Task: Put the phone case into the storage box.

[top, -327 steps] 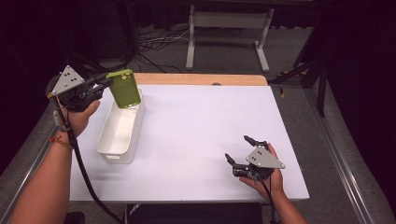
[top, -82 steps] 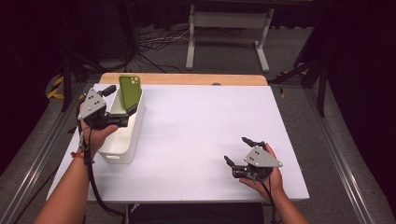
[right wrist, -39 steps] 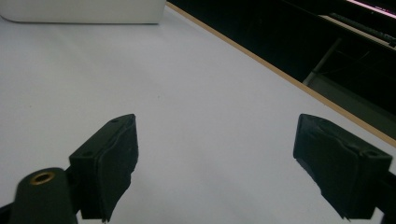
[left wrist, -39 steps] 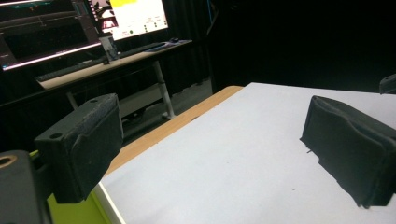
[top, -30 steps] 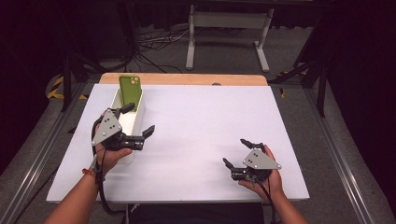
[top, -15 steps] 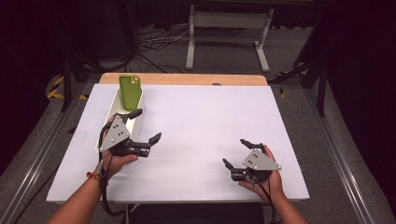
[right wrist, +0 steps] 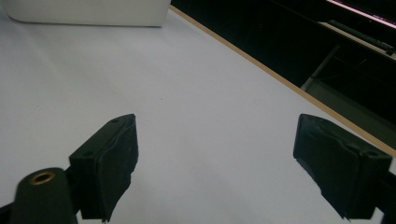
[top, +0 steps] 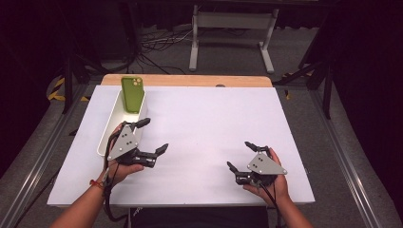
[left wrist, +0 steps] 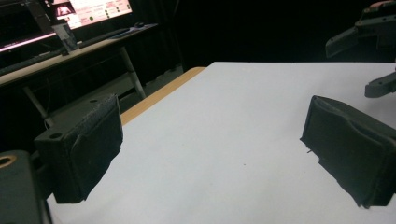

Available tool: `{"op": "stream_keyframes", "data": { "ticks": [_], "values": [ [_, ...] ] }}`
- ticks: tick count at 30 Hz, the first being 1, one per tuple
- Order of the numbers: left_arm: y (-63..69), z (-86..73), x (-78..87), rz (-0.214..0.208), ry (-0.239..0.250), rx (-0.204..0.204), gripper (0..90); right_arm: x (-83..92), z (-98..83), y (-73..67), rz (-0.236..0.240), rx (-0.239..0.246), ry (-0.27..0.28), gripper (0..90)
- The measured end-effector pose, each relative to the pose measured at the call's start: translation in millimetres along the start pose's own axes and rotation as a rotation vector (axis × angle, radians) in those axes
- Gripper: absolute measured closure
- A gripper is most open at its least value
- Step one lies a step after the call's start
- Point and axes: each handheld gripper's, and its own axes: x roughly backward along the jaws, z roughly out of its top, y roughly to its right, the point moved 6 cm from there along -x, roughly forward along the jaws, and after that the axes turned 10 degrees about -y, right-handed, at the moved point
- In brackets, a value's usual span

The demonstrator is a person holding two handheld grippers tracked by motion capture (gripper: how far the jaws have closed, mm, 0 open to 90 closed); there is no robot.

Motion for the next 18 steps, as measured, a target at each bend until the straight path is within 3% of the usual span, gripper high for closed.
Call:
{"op": "stream_keyframes", "data": {
  "ticks": [3, 10, 13, 18],
  "values": [
    [5.6, 0.3, 0.6, -0.009, -0.007, -0.018, 6.0, 0.6, 0.3, -0.2, -0.002, 0.001, 0.001, 15.0],
    [18.8, -4.8, -1.6, -0.039, -0.022, -0.020, 6.0, 1.8, 0.0, -0.4, -0.001, 0.003, 0.000, 15.0],
    [22.4, -8.8, -3.6, -0.037, -0.043, -0.042, 6.0, 2.7, 0.2, -0.8, 0.000, 0.002, 0.002, 15.0],
    [24.7, -13.0, -5.3, -0.047, -0.052, -0.033, 6.0, 3.5, 1.2, -2.4, 0.003, 0.006, 0.005, 14.9]
  ]
}}
